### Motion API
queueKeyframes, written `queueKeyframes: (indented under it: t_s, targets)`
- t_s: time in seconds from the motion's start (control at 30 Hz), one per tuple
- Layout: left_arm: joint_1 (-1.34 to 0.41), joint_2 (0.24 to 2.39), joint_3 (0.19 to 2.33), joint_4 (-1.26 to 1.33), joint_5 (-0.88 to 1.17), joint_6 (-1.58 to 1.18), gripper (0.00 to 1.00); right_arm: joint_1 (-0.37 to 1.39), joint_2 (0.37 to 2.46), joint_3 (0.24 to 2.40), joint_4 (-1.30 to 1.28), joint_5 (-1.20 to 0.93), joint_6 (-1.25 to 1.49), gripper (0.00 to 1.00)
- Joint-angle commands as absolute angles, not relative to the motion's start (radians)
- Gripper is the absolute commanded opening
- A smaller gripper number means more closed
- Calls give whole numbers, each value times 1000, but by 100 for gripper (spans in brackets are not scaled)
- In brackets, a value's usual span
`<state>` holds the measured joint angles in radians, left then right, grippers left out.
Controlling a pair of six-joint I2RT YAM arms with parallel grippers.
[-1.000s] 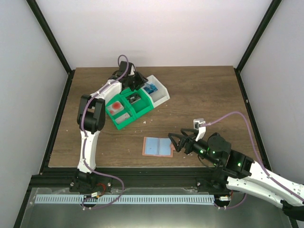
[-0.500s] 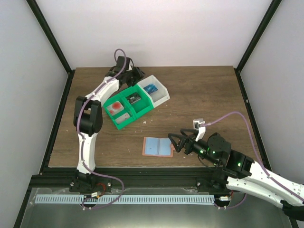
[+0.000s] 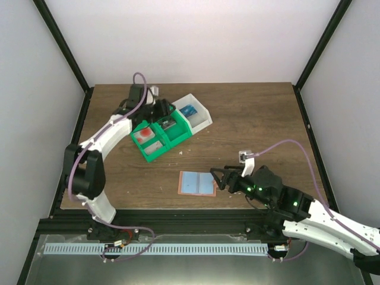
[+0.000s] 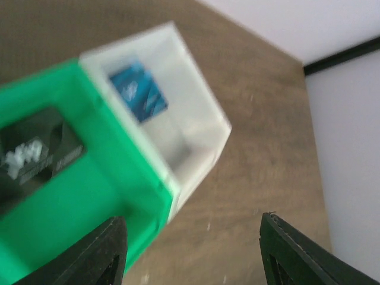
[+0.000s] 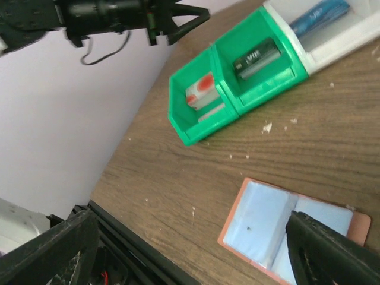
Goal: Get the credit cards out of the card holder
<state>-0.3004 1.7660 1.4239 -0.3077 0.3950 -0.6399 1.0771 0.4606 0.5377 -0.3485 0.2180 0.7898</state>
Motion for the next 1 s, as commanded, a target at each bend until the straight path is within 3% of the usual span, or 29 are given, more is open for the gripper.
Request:
queueKeyframes:
  t_s: [0.0,0.13,0.3,0.67,0.97]
  targets:
    - [-298,1609,1224,-250,487,-566,64,1084,528,555,-388,197,824,85]
    - [-316,1437,1006,-197,550,-573,64,1084,618,531,-335,131,852,72]
    - [-346,1281,781,-173,616,-583,55,1086,771,510,-268,67,907,52]
    - [-460,1103,412,35,646,-752,41,1085,1116,509,-50,45,910,46]
    - [-477,1163,284,192,689,-809,37,1081,1366,566,-24,126,874,39]
